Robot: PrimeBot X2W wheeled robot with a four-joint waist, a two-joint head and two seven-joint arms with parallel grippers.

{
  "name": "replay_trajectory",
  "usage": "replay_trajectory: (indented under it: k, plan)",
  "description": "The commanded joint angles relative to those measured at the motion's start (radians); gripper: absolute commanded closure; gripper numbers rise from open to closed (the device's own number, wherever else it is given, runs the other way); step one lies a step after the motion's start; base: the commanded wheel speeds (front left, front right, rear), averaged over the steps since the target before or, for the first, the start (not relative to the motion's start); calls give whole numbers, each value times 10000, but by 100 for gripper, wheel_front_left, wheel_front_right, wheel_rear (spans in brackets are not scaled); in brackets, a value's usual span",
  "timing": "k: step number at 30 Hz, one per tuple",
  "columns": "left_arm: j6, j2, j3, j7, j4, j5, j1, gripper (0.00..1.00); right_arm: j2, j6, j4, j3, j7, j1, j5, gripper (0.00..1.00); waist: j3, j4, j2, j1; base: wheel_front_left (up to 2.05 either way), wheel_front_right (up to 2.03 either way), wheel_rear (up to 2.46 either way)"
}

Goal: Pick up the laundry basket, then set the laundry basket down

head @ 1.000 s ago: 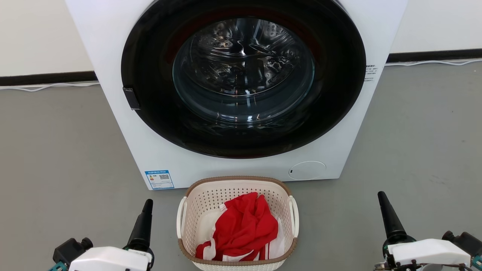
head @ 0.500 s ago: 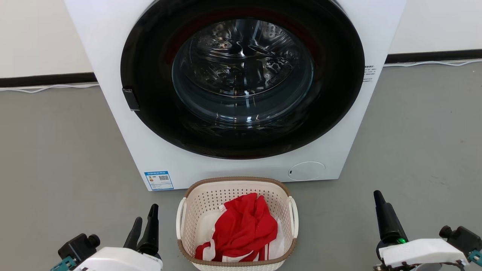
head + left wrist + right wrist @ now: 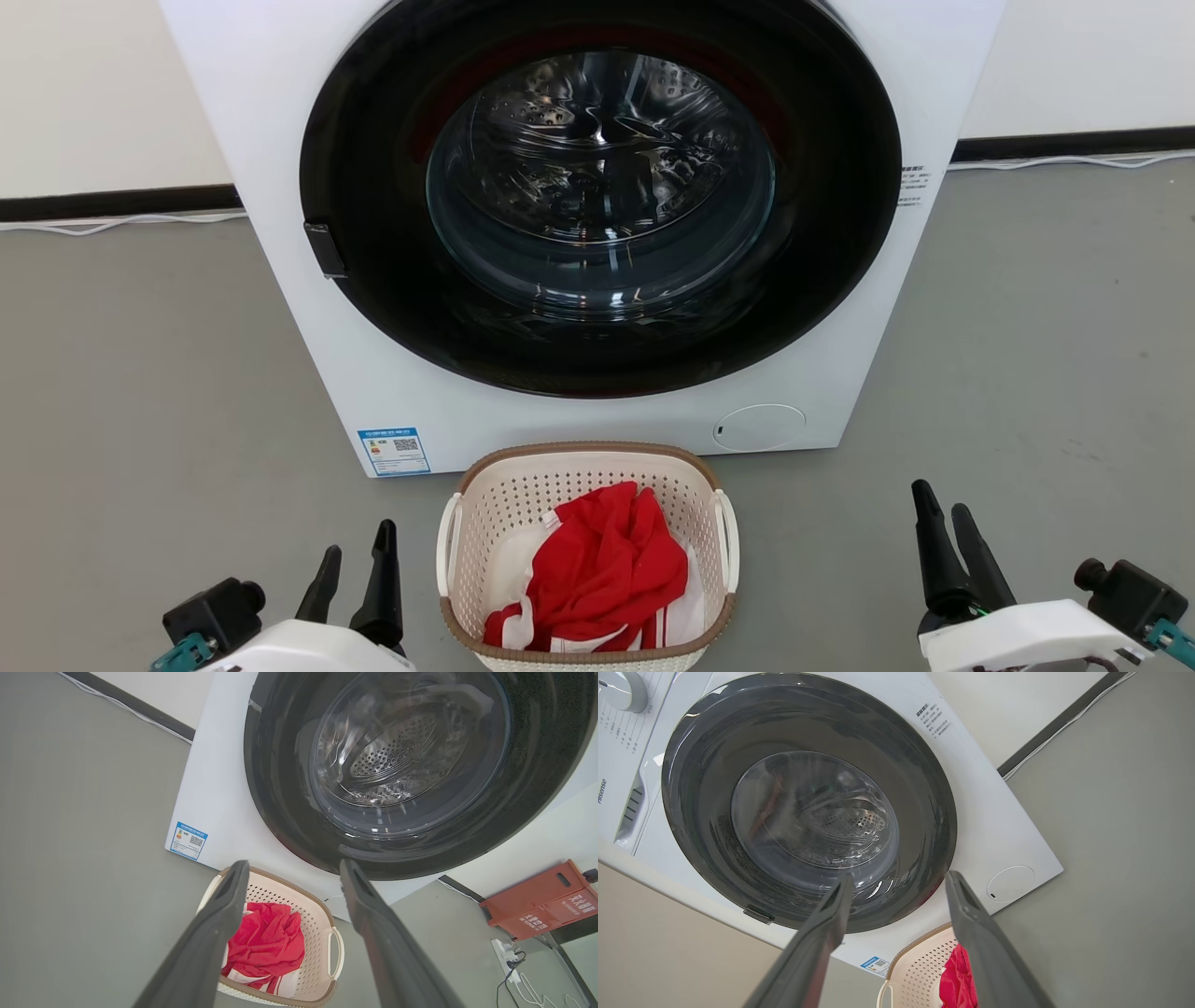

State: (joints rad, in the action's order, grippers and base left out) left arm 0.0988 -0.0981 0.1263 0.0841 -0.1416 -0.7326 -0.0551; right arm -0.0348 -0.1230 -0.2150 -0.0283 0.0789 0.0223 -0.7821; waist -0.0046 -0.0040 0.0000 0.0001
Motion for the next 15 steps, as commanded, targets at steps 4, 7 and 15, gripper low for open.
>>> replay_trajectory:
  k: [4,7,15]
  plan:
    - [256,-176,23,219,460,663,221,0,-111,-43,356,216,271,-193,707,0,-12,-4,0,0,0,0,0]
    - [408,-234,125,307,546,1003,187,0,-113,-45,400,262,359,-176,1082,0,-14,-5,0,0,0,0,0]
    - [778,-377,352,541,774,1926,110,0,-120,-50,535,372,593,-147,2098,0,-4,6,0,0,0,0,0]
